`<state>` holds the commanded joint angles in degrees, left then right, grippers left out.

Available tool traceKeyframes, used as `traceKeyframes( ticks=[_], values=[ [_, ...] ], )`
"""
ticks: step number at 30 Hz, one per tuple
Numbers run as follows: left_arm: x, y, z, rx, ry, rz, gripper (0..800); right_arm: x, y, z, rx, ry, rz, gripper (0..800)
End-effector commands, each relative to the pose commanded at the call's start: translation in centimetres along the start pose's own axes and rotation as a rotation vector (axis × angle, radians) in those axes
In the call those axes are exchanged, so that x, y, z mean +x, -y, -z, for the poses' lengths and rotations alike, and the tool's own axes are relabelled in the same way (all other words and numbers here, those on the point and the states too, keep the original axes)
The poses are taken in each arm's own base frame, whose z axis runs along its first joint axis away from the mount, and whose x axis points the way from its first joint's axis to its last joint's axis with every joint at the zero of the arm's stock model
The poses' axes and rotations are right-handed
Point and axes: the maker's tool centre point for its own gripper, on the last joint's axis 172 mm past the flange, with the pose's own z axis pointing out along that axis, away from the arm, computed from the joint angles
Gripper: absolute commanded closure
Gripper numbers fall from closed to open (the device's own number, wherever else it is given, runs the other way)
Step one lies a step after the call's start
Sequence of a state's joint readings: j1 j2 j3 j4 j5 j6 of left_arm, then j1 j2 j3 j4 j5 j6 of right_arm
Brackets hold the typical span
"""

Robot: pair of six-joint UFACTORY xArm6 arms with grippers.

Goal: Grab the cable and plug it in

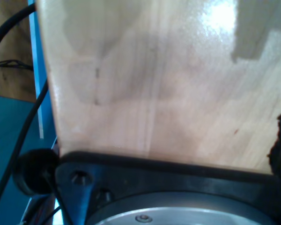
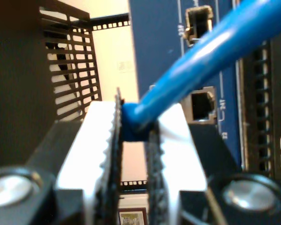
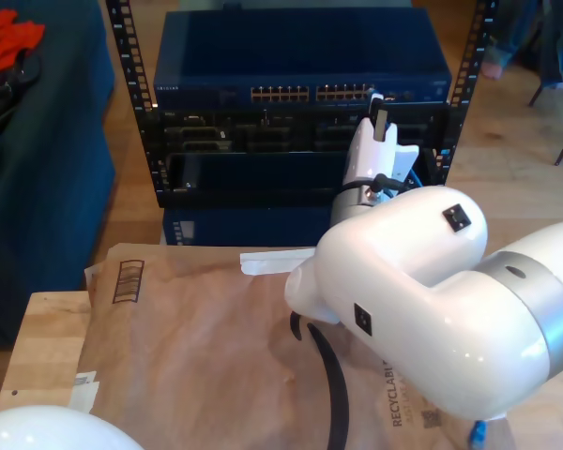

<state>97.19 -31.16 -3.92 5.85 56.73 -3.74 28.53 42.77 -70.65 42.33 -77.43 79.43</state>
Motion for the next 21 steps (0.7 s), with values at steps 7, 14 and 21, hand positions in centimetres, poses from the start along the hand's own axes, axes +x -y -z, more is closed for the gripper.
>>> traceKeyframes(
  ticks=[7, 14, 21],
  values=[
    [0.0, 0.0, 0.0, 0.0, 0.0, 0.0, 0, -0.1, -1.0, -0.1, -0.006, 0.0, 0.008, 800],
    [0.0, 0.0, 0.0, -0.001, 0.0, 0.001, 0, -0.6, -1.1, -0.9, 0.013, -0.002, 0.027, 800],
    [0.0, 0.0, 0.0, 0.0, 0.0, 0.0, 0, 0.1, -1.2, -0.9, 0.009, -0.028, 0.021, 800]
  ],
)
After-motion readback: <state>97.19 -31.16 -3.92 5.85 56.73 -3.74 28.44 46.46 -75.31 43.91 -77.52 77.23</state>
